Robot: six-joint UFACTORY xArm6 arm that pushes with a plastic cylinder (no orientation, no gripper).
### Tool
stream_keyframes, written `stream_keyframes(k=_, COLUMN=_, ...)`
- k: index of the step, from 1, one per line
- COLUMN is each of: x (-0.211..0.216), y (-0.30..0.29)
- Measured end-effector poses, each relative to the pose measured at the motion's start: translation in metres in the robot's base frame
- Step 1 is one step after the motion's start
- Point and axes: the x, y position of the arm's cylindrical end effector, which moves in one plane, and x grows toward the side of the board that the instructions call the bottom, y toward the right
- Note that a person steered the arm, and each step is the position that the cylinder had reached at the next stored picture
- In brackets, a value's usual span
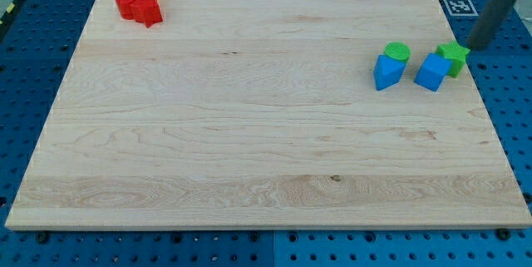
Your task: Push the blue cube to the bottom right
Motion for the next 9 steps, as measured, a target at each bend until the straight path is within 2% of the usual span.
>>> stream_keyframes(k=1, x=0.021, y=0.0)
stream_keyframes(k=3, x=0.028, y=-0.008)
stream_keyframes(k=6, x=0.031, y=-0.074)
stream_keyframes(k=9, x=0.088, y=-0.142)
